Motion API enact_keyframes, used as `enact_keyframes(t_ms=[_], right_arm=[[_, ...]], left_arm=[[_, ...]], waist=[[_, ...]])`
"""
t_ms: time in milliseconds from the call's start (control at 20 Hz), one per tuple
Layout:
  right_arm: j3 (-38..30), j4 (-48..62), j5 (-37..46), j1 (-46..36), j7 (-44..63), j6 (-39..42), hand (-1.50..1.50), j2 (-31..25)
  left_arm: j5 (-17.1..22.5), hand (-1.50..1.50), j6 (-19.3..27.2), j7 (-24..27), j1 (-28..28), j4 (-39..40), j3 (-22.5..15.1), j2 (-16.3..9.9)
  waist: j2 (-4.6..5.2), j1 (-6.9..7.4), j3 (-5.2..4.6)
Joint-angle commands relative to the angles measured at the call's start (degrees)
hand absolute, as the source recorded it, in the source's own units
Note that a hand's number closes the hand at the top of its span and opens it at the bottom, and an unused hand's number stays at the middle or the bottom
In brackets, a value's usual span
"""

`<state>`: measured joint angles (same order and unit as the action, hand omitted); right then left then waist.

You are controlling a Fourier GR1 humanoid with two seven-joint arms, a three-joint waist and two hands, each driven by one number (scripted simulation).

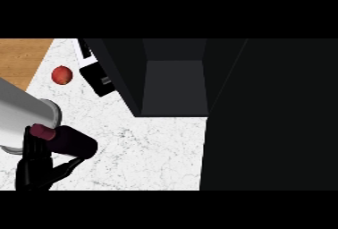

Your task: Pick up the wine, place it into the cabinet and close the cabinet

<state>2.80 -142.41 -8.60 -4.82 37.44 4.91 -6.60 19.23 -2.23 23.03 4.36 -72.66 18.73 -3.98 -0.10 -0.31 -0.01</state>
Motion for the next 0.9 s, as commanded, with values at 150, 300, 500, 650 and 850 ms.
enact_keyframes(t_ms=[150, 300, 500, 650, 850], right_arm=[[1.75, -5.80, -0.92, -2.74, 4.89, -2.56, -1.50, 0.86], [-0.97, -5.92, -4.80, 3.21, -0.33, 2.29, -1.50, -0.27], [2.27, -7.96, -1.23, 4.07, 1.47, 0.95, -1.50, 1.26], [-0.43, -4.15, -3.19, 1.54, -0.64, 2.02, -1.50, 0.82], [0.56, -8.98, -2.83, -0.73, 6.19, -0.71, -1.50, 0.85]], left_arm=[[0.68, -1.50, -4.60, 4.82, -0.47, 8.11, 0.97, -1.83], [-0.35, -1.50, -2.05, 7.08, -7.44, 14.41, 0.69, -0.96], [1.48, -1.50, -2.48, 4.40, -4.44, 9.70, 0.14, -0.48], [2.34, -1.50, -2.71, 5.48, -6.32, 12.25, 0.91, -1.17], [2.54, -1.50, -5.71, 8.88, -5.55, 15.02, 0.22, -0.02]], waist=[[0.05, 0.27, -0.03], [0.08, -0.10, -0.01], [-0.01, 0.18, 0.01], [0.05, 0.22, 0.01], [-0.02, 0.06, -0.02]])
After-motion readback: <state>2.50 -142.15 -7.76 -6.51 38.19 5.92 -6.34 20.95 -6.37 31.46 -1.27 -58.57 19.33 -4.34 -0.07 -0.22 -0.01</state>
